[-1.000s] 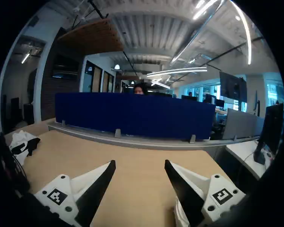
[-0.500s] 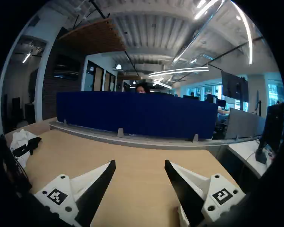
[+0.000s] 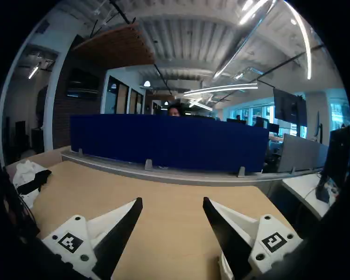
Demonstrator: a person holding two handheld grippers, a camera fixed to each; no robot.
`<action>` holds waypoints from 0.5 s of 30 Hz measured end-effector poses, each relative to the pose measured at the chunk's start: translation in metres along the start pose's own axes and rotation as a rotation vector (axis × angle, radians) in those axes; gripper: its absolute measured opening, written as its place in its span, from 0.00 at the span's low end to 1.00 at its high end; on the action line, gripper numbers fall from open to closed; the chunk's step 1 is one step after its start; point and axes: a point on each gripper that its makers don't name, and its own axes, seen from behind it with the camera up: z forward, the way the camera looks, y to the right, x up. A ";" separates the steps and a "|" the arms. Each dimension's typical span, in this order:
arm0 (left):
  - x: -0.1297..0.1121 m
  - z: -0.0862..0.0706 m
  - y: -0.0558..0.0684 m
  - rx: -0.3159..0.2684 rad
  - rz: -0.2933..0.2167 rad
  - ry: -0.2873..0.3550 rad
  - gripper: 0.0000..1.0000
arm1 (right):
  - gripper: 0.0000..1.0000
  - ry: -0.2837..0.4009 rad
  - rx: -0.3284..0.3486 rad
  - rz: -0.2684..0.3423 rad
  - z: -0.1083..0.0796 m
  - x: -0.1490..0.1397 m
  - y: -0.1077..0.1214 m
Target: Fold towel
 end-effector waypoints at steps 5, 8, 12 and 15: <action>0.000 0.000 -0.002 0.003 0.001 -0.001 0.87 | 1.00 0.006 0.002 0.004 0.001 0.000 0.003; 0.000 -0.001 -0.001 0.003 0.000 -0.001 0.87 | 1.00 0.014 -0.003 0.003 0.001 0.001 0.007; 0.000 -0.002 -0.001 0.003 0.000 -0.002 0.88 | 1.00 0.030 -0.016 0.003 -0.001 0.005 0.016; 0.001 -0.001 -0.001 0.003 0.001 -0.002 0.88 | 1.00 0.050 -0.034 0.009 -0.006 0.008 0.026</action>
